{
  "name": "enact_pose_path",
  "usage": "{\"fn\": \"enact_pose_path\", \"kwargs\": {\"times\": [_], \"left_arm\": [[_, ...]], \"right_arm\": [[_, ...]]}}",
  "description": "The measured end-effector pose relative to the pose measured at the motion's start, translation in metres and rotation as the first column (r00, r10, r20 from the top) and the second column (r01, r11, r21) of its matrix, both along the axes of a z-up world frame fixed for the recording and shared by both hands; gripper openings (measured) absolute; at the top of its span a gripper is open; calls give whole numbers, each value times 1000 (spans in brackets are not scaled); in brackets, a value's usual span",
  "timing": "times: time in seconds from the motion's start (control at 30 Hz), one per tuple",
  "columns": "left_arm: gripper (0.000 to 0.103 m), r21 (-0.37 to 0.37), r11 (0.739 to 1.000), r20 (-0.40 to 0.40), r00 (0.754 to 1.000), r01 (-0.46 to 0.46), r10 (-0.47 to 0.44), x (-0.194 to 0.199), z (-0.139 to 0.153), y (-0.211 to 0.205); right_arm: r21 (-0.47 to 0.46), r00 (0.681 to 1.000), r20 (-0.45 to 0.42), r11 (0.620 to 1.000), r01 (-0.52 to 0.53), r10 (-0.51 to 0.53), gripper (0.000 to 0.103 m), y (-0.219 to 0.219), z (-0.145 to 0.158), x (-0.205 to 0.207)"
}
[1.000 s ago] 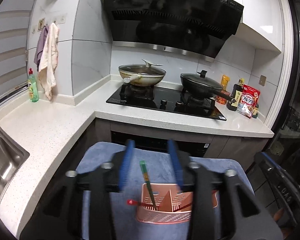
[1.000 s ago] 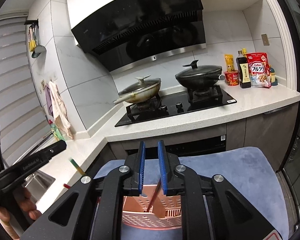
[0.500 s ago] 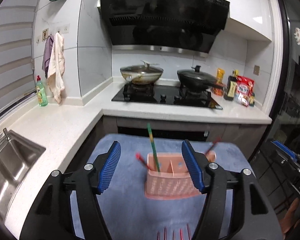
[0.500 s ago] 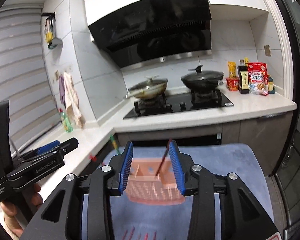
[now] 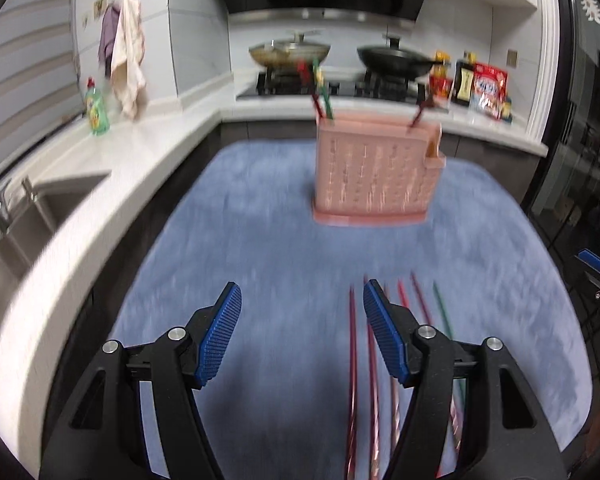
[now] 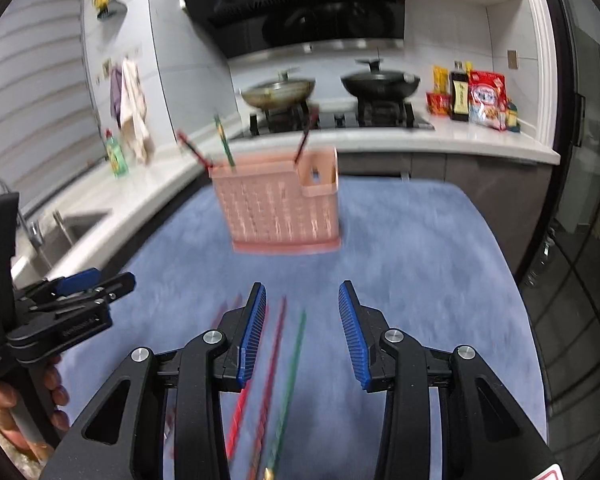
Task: Organize utensils
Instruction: 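Move both open tools back down to the remaining chopsticks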
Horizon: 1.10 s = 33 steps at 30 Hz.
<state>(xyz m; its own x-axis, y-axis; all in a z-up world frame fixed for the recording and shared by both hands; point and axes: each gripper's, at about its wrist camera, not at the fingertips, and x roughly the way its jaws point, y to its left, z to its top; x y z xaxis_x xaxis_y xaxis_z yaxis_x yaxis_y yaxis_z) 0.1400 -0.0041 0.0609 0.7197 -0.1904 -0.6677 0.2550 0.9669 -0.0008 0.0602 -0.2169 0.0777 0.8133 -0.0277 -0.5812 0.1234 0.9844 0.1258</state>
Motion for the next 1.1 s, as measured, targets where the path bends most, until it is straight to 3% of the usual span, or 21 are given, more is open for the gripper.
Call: {"fn": "enact_pose_path", "kwargs": {"times": [0.23, 0.37, 0.63, 0.87, 1.1], "left_arm": [[60, 2, 999, -123, 992, -39, 39, -34, -56, 13], [60, 27, 999, -145, 989, -39, 43, -48, -72, 15], [60, 25, 999, -154, 987, -35, 39, -63, -80, 20], [60, 18, 999, -176, 984, -31, 34, -70, -87, 21], [60, 16, 1000, -183, 983, -22, 24, -73, -89, 20]], "right_arm": [[-23, 994, -106, 1000, -6, 4, 38, 19, -52, -32], [-12, 988, -154, 1000, -13, 11, 38, 27, -76, -43], [6, 979, -205, 1000, -20, 21, 34, 39, -104, -53], [16, 971, -238, 999, -33, 36, 20, 47, -116, -54], [20, 965, -255, 999, -49, 52, 16, 51, -121, -54]]}}
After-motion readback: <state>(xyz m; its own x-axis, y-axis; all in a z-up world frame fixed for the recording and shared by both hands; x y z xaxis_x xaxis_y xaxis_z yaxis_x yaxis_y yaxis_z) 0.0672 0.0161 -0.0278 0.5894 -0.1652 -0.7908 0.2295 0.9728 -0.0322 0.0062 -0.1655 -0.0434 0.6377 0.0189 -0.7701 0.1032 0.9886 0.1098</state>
